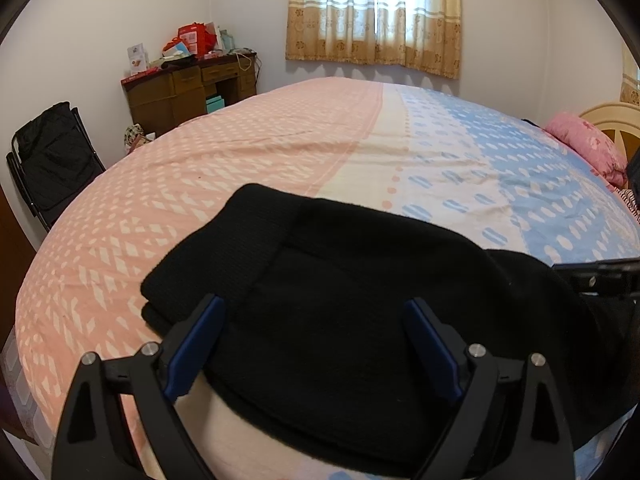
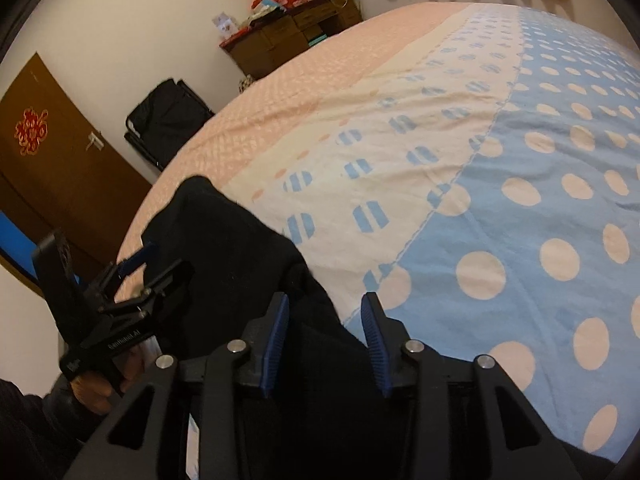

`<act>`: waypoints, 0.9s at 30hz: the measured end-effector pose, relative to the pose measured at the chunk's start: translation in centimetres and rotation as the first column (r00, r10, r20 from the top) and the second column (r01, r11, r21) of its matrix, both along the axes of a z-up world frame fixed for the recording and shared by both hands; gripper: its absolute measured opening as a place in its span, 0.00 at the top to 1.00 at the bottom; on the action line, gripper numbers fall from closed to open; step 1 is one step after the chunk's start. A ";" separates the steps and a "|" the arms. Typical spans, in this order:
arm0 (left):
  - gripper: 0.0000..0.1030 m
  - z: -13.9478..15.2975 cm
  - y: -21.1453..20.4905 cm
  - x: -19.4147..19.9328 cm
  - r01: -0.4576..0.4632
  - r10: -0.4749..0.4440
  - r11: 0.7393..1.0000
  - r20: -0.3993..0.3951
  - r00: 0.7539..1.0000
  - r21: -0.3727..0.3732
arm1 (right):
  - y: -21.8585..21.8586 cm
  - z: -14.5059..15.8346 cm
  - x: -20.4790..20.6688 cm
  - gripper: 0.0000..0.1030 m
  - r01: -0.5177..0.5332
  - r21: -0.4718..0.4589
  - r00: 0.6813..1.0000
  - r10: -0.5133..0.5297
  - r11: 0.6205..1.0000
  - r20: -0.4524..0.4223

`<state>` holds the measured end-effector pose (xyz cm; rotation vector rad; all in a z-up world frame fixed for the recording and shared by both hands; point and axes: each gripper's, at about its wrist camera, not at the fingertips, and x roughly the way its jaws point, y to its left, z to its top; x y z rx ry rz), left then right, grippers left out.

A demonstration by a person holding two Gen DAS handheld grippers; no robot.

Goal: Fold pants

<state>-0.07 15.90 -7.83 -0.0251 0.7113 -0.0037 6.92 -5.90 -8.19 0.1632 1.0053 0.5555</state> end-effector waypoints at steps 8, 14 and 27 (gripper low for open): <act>0.09 0.0 -0.1 0.1 0.001 -0.001 1.000 -0.002 1.000 0.005 | 5.0 -1.5 0.8 0.61 -0.065 -0.209 0.994 0.083 0.976 0.078; 0.09 0.0 -0.1 0.1 0.002 -0.002 1.000 0.000 1.000 0.002 | 4.2 -0.9 0.3 0.89 -0.053 -0.172 0.998 0.060 0.984 0.037; 0.08 -0.1 0.0 0.1 0.004 -0.004 1.000 0.013 1.000 -0.008 | -4.0 -0.4 1.1 0.99 0.349 -0.049 0.930 -0.339 0.936 0.146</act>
